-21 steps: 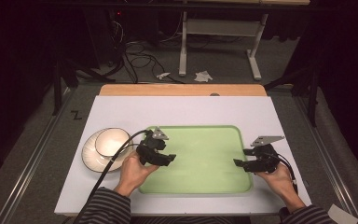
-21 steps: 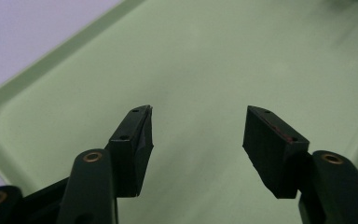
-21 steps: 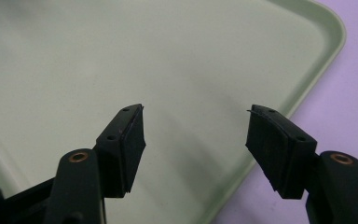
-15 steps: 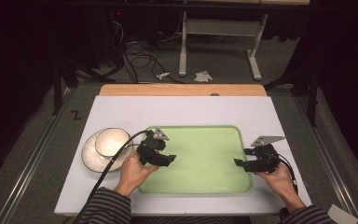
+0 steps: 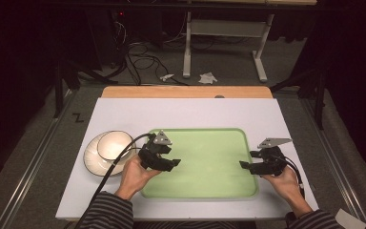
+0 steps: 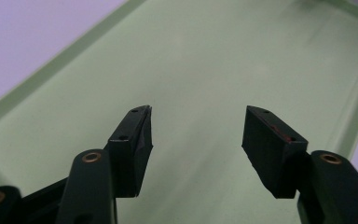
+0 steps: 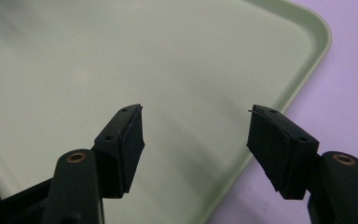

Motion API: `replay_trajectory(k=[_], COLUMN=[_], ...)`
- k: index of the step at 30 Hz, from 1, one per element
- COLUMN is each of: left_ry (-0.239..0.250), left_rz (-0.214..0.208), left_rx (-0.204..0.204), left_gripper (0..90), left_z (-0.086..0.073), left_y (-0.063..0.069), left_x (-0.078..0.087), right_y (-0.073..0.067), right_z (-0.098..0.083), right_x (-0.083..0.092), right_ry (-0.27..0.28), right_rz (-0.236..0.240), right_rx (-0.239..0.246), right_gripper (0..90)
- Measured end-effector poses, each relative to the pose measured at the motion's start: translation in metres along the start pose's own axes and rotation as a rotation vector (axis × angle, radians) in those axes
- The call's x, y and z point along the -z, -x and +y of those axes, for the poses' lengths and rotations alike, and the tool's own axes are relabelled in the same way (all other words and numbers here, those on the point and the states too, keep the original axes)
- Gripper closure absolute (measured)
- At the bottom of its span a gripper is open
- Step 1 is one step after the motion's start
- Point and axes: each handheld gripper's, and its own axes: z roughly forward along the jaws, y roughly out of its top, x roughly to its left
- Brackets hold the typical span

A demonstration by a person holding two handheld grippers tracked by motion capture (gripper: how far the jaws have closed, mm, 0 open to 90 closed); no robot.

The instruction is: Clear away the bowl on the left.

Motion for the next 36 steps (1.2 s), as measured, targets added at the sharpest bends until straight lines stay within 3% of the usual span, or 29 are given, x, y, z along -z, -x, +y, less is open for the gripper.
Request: replay_trajectory(k=[5,12,19,25,34,36], left_ry=[0.014,-0.007,0.013,0.069,0.110,0.127], left_rz=[0.001,-0.021,-0.017,-0.002,0.013,0.012], left_rx=[-0.016,0.006,0.006,0.038,0.062,0.082], left_gripper=[43.4,43.0,42.8,42.7,42.9,42.8], left_z=[0.000,0.001,0.004,0.010,0.017,0.019], left_y=[0.000,-0.001,-0.002,-0.007,-0.013,-0.014], left_x=[0.002,0.002,0.008,0.015,0.022,0.025], right_y=[0.000,0.001,0.000,0.000,0.000,0.000], right_z=[0.000,0.000,-0.001,-0.001,-0.001,-0.001], right_x=[0.000,0.003,0.002,0.002,0.002,0.002], right_ry=[-0.001,0.013,0.008,0.000,0.005,0.000], right_rz=[0.008,0.008,0.010,0.013,0.015,0.016], right_rx=[-0.013,-0.024,-0.015,-0.006,-0.013,-0.006], right_gripper=[37.3,39.1,39.2,39.1,39.9,39.9])
